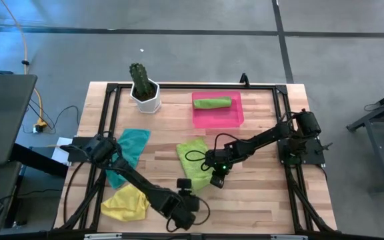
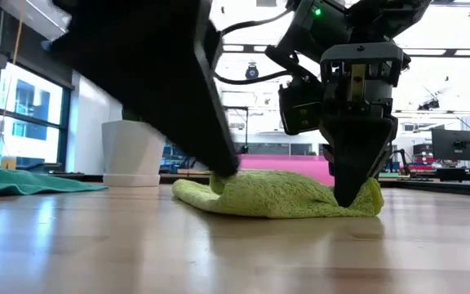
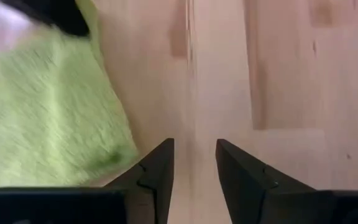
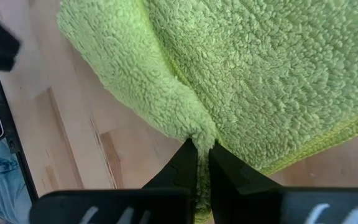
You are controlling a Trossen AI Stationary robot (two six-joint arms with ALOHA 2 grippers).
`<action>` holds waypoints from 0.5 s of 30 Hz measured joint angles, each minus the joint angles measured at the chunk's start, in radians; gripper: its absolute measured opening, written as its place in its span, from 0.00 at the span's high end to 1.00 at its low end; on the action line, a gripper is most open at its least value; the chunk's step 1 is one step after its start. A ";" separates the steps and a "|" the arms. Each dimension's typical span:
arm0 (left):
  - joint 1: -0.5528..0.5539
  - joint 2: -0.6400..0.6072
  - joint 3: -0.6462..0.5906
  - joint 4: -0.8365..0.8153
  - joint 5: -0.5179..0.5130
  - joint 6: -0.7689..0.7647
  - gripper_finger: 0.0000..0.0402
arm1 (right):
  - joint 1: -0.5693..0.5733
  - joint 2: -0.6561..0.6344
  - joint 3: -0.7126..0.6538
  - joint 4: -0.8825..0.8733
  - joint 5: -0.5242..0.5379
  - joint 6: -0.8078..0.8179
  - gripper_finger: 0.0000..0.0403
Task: Roll microfiber towels into tight, uniform cylinder then place into a basket
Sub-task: Roll the light green microfiber cloth
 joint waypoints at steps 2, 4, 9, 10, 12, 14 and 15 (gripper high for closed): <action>-0.009 0.000 0.011 0.001 -0.056 0.051 0.71 | 0.000 0.000 0.000 0.000 0.000 0.000 0.98; -0.013 -0.001 0.011 0.000 -0.106 0.086 0.68 | 0.000 0.000 0.000 0.000 0.000 0.000 0.98; -0.004 -0.001 0.011 -0.036 -0.146 0.092 0.59 | 0.000 0.000 0.000 0.000 0.000 0.000 0.98; 0.001 -0.001 0.009 -0.041 -0.158 0.090 0.57 | 0.000 0.000 0.000 0.000 0.000 0.000 0.98; 0.017 -0.001 0.001 -0.045 -0.192 0.074 0.53 | 0.000 0.000 0.000 0.000 0.000 0.000 0.98; 0.038 -0.001 -0.007 -0.047 -0.185 0.047 0.49 | 0.000 0.000 0.000 0.000 0.000 0.000 0.98; 0.051 -0.001 -0.013 -0.045 -0.155 0.026 0.47 | 0.000 0.000 0.000 0.000 0.000 0.000 0.98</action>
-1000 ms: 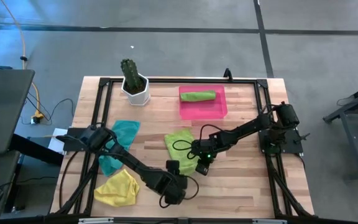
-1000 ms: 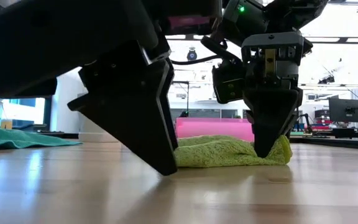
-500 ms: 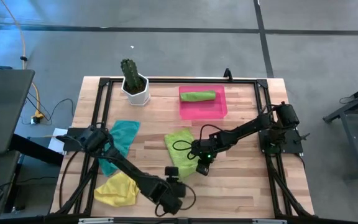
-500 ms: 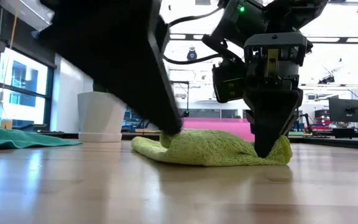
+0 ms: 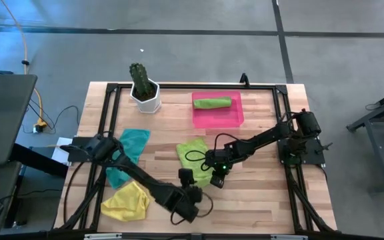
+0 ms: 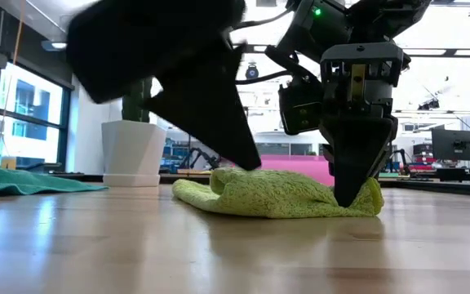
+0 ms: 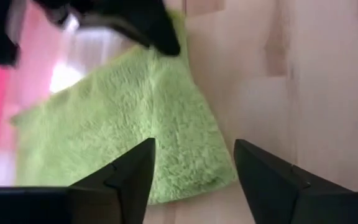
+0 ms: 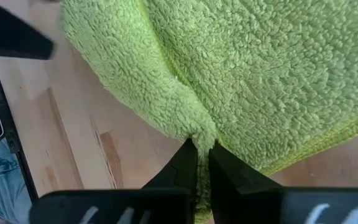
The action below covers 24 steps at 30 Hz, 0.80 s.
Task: Roll microfiber towels into tight, uniform cylinder then place into a basket
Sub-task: Roll the light green microfiber cloth
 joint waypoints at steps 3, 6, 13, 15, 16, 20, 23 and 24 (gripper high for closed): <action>0.039 0.000 -0.025 0.001 0.142 -0.081 0.43 | 0.000 0.000 0.000 0.000 0.000 0.000 0.98; 0.068 0.001 -0.054 0.000 0.224 -0.133 0.41 | 0.000 0.000 0.000 0.000 0.000 0.000 0.98; 0.067 -0.001 -0.071 0.025 0.254 -0.147 0.42 | 0.000 0.000 0.000 0.000 0.000 -0.004 0.98; 0.055 0.000 -0.073 0.061 0.257 -0.134 0.44 | 0.000 0.000 0.000 0.000 0.000 -0.008 0.98; 0.048 0.001 -0.073 0.082 0.267 -0.128 0.45 | 0.000 0.000 0.000 0.000 0.000 -0.009 0.98; 0.026 0.002 -0.073 0.116 0.272 -0.126 0.53 | 0.000 0.000 0.000 0.000 0.000 -0.010 0.98; 0.022 0.002 -0.073 0.114 0.245 -0.128 0.62 | 0.000 0.000 0.000 0.000 0.000 -0.009 0.98; 0.022 0.002 -0.073 0.114 0.239 -0.133 0.65 | 0.000 0.000 0.000 0.000 0.000 -0.009 0.98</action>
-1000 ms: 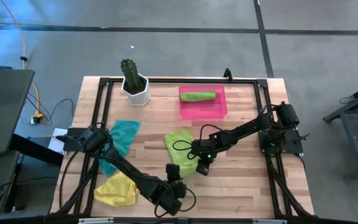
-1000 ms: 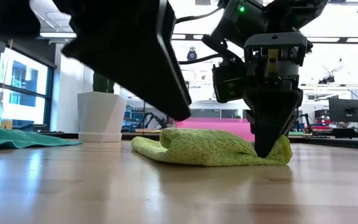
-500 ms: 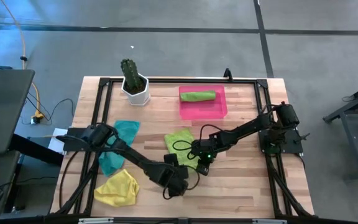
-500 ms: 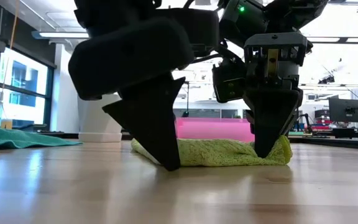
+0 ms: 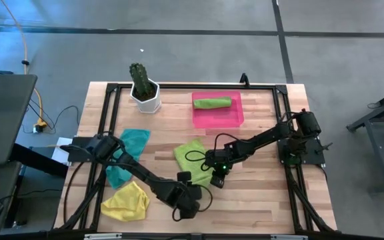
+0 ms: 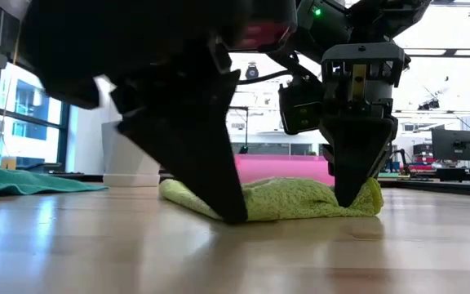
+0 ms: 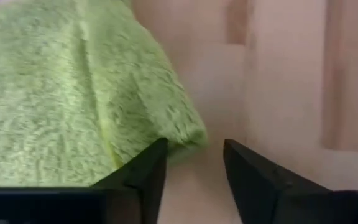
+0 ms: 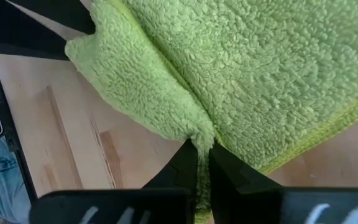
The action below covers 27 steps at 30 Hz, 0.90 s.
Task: Roll microfiber towels into tight, uniform cylinder then place into a basket
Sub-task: Roll the light green microfiber cloth
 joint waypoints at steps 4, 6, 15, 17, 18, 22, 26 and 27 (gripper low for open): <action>0.007 0.000 0.000 -0.007 -0.040 -0.034 0.76 | 0.000 0.000 0.000 0.000 0.000 -0.009 0.98; 0.008 0.000 0.000 -0.011 -0.042 -0.049 0.79 | 0.000 0.000 0.000 0.000 0.000 -0.009 0.98; -0.033 -0.006 0.037 -0.018 0.053 -0.009 0.76 | 0.000 0.000 0.000 0.000 0.000 -0.016 0.98; -0.044 -0.006 0.049 -0.023 0.032 0.015 0.74 | 0.000 0.000 0.000 0.000 0.000 -0.014 0.98; -0.045 -0.006 0.055 -0.029 0.013 0.025 0.73 | 0.000 0.000 0.000 0.000 0.000 -0.014 0.98; -0.047 -0.008 0.082 -0.058 -0.086 0.101 0.69 | 0.000 0.000 0.000 0.000 -0.001 -0.015 0.98; -0.048 -0.008 0.083 -0.063 -0.163 0.156 0.63 | 0.000 0.000 0.000 0.000 -0.003 -0.016 0.98; -0.046 -0.007 0.083 -0.062 -0.161 0.161 0.62 | 0.000 0.000 0.000 0.000 -0.003 -0.016 0.98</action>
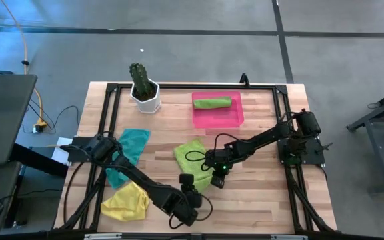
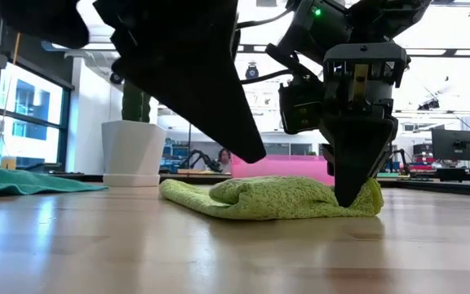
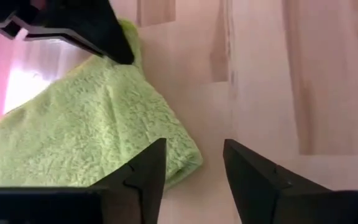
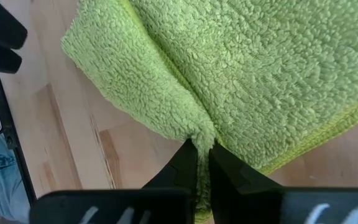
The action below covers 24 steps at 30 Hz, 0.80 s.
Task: Roll microfiber towels into tight, uniform cylinder then place into a basket
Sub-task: Roll the light green microfiber cloth
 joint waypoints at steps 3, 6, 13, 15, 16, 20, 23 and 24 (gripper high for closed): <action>0.006 0.019 0.000 -0.001 0.035 0.005 0.57 | 0.000 0.000 0.000 0.000 0.000 0.000 0.98; 0.007 0.040 0.000 -0.001 0.016 0.005 0.52 | 0.000 0.000 0.000 0.000 0.000 -0.001 0.98; 0.027 0.064 0.000 -0.003 -0.004 0.005 0.42 | 0.000 0.000 0.000 0.000 0.000 -0.004 0.98; 0.038 0.066 0.000 -0.011 0.041 -0.012 0.41 | 0.000 0.000 0.000 0.000 0.000 -0.004 0.98; 0.043 0.065 0.000 -0.012 0.058 -0.038 0.42 | 0.000 0.000 0.000 0.000 0.000 -0.005 0.98; 0.054 0.065 0.000 -0.016 0.076 -0.142 0.48 | 0.000 0.000 0.000 0.000 0.000 -0.019 0.98; 0.054 0.065 0.000 -0.019 0.072 -0.167 0.59 | 0.000 0.000 0.000 0.000 0.000 -0.019 0.98; 0.054 0.065 0.000 -0.019 0.072 -0.177 0.64 | 0.000 0.000 0.000 0.000 0.000 -0.019 0.98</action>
